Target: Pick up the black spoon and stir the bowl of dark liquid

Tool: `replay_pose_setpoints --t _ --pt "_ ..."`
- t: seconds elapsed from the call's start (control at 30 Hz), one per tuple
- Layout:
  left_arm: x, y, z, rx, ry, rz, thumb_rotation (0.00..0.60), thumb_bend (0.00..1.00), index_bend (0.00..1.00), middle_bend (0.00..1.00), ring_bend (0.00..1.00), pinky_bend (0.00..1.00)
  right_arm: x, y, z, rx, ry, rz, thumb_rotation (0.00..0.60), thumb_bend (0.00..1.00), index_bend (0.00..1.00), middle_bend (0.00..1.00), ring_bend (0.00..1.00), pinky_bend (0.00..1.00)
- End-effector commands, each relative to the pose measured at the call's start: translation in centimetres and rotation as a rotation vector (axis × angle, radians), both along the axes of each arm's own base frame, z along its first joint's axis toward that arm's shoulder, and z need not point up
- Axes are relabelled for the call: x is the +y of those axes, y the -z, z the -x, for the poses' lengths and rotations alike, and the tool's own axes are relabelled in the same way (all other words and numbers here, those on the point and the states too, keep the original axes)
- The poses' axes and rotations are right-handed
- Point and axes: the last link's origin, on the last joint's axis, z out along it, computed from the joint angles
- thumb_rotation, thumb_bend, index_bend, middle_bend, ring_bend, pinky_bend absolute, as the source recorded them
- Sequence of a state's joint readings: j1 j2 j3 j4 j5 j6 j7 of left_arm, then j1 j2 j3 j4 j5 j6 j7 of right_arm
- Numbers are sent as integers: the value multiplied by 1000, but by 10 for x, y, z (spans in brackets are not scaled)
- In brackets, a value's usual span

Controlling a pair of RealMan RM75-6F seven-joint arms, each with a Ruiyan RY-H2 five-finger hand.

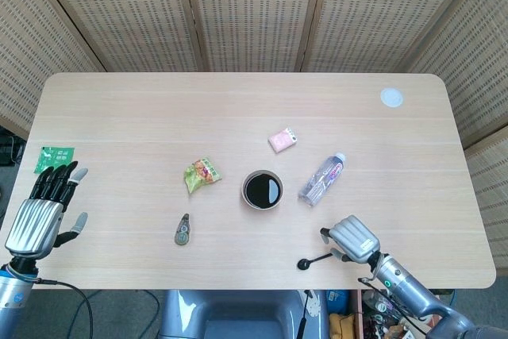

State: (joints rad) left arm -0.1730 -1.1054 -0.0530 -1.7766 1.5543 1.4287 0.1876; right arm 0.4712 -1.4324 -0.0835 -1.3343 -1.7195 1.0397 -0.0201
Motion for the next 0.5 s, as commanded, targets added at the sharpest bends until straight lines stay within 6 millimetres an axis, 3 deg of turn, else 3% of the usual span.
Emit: replay_pose_setpoints --t 0.03,0.5 --pt "0 0 0 -1 -1 0 600 406 0 0 0 0 0 2 2 4 5 -6 600 516 548 881 910 987" --pt "0 3 -1 -10 7 5 600 406 0 0 0 0 5 8 13 45 2 -10 600 516 548 881 912 987"
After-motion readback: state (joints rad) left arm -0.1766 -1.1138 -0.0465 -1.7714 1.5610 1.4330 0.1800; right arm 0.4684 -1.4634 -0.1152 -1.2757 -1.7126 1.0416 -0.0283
